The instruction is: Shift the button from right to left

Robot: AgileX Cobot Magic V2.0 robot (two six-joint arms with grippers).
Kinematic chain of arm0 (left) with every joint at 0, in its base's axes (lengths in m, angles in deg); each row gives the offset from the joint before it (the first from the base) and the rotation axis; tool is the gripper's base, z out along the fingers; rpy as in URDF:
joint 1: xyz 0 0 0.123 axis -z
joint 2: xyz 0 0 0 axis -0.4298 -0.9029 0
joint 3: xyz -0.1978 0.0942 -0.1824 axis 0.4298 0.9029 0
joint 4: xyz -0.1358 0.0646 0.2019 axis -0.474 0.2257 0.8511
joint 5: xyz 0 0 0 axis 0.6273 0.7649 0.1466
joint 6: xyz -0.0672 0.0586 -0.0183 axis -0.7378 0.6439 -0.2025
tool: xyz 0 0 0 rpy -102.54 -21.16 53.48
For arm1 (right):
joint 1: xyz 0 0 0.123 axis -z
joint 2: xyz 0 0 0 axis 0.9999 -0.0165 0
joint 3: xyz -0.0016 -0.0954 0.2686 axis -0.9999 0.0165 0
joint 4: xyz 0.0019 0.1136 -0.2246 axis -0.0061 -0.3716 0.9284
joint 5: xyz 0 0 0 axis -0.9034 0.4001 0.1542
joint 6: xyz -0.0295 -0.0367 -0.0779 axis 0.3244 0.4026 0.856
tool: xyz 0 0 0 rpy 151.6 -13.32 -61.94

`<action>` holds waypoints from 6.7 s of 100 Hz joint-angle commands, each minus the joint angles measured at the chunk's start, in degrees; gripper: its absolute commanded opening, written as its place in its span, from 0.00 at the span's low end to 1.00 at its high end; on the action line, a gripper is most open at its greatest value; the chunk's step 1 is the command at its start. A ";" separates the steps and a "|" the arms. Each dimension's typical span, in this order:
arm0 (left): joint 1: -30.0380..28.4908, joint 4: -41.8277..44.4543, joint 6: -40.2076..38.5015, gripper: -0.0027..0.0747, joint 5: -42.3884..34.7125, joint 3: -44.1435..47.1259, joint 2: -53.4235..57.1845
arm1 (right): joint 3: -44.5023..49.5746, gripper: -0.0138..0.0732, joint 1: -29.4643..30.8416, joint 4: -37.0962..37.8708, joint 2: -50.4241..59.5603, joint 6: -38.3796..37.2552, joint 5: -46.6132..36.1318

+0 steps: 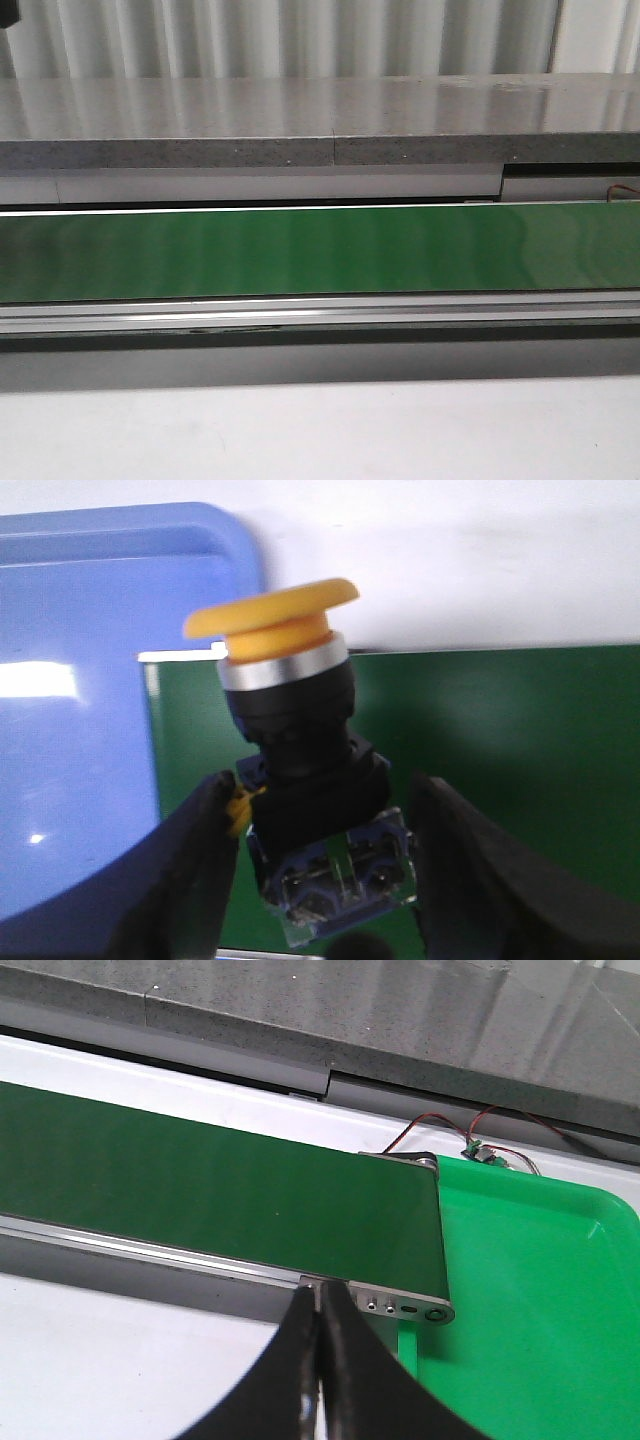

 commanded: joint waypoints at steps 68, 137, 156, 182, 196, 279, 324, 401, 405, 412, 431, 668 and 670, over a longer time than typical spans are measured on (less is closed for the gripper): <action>-21.80 5.34 6.74 0.25 1.25 0.16 -12.30 | -1.22 0.08 -0.01 0.14 -0.67 0.44 -3.91; -21.80 2.36 15.30 0.66 -0.91 0.16 -14.57 | -1.22 0.08 -0.01 0.14 -0.67 0.44 -3.91; -21.80 -1.75 15.30 0.54 -3.85 0.16 -8.10 | -1.22 0.08 -0.01 0.14 -0.67 0.44 -3.91; -21.08 -13.08 15.30 0.10 -9.05 2.81 2.28 | -1.22 0.08 -0.01 0.14 -0.67 0.44 -3.91; -18.32 -16.87 15.25 0.01 -13.82 8.11 8.33 | -1.22 0.08 -0.01 0.14 -0.67 0.44 -3.91; -2.79 -18.89 15.25 0.01 -36.51 42.30 46.51 | -1.22 0.08 -0.01 0.14 -0.67 0.44 -3.91; -2.79 -18.67 15.25 0.01 -40.37 54.59 72.18 | -1.22 0.08 -0.01 0.14 -0.67 0.44 -3.91; -3.12 -18.32 15.25 0.01 -59.67 79.40 98.38 | -1.22 0.08 -0.01 0.14 -0.67 0.44 -3.91; -3.39 -18.32 15.25 0.01 -62.23 81.13 99.28 | -1.22 0.08 -0.01 0.14 -0.67 0.44 -3.91; -4.16 -18.32 15.25 0.01 -65.40 84.30 100.05 | -1.22 0.08 -0.01 0.14 -0.67 0.44 -3.91; -5.18 -18.42 15.25 0.01 -68.69 91.93 99.94 | -1.22 0.08 -0.01 0.14 -0.67 0.44 -3.92; -5.18 -18.58 15.25 0.01 -63.24 92.62 99.94 | 30.07 0.08 0.37 11.37 6.44 -15.39 -47.39; -5.18 -18.58 15.25 0.01 -63.24 92.62 99.94 | 30.07 0.08 0.37 11.37 6.44 -15.39 -47.39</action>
